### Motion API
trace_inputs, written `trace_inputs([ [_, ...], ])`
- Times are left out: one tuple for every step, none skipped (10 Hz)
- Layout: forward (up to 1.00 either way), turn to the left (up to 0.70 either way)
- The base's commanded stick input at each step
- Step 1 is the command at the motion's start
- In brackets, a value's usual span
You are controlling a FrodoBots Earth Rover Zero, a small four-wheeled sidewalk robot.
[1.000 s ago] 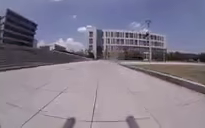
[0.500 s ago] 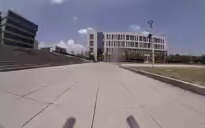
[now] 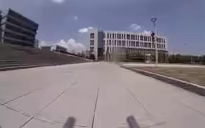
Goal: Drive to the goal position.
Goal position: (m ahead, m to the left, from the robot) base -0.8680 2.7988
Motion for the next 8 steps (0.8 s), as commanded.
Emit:
trace_inputs([
  [1.0, 0.0],
  [1.0, 0.0],
  [1.0, 0.0],
  [1.0, 0.0],
  [1.0, 0.0],
  [1.0, 0.0],
  [1.0, 0.0],
  [1.0, 0.0],
])
